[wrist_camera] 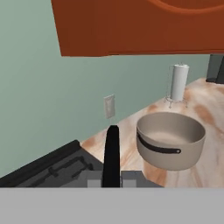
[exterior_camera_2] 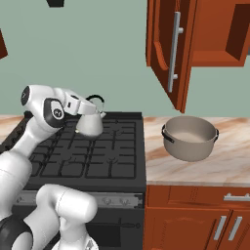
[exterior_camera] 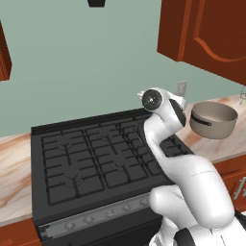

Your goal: Pick the kettle from the cabinet and place it on a stove burner. Then pick the pot from the counter and place it on another stove burner. Finally, turn both burners on.

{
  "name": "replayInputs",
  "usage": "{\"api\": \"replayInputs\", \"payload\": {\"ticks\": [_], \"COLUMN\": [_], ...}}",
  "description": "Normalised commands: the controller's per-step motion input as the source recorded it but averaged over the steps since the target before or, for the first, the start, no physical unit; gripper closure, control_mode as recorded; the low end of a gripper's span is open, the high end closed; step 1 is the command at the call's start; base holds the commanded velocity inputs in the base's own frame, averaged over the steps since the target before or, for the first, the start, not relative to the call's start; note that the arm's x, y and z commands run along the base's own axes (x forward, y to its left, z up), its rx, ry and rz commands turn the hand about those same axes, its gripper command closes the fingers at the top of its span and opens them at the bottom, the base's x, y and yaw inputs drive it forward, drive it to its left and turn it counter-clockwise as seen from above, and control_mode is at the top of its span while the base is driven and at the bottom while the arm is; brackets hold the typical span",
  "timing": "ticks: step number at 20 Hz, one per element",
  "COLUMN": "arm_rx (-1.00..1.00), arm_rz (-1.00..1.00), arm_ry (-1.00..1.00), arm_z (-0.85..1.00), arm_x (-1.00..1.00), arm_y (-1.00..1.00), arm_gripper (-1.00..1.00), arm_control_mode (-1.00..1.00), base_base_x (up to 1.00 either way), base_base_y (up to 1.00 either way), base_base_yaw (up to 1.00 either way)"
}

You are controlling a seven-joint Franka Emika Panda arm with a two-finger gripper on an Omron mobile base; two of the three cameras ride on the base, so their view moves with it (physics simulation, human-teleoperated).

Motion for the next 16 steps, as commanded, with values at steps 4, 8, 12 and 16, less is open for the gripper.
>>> {"api": "replayInputs", "payload": {"ticks": [4, 8, 12, 16], "arm_rx": [0.0, 0.0, 0.0, 0.0], "arm_rz": [-0.04, -0.04, -0.04, -0.03], "arm_ry": [0.0, 0.0, 0.0, 0.0], "arm_z": [-0.16, -0.11, -0.06, 0.0], "arm_x": [0.24, 0.27, 0.27, 0.25], "arm_y": [-0.02, -0.01, -0.01, 0.0], "arm_gripper": [1.0, 1.0, 1.0, 1.0], "arm_control_mode": [-1.0, -1.0, -1.0, -1.0], "base_base_x": [0.0, 0.0, 0.0, 0.0], "base_base_y": [0.0, 0.0, 0.0, 0.0], "base_base_yaw": [0.0, 0.0, 0.0, 0.0]}}
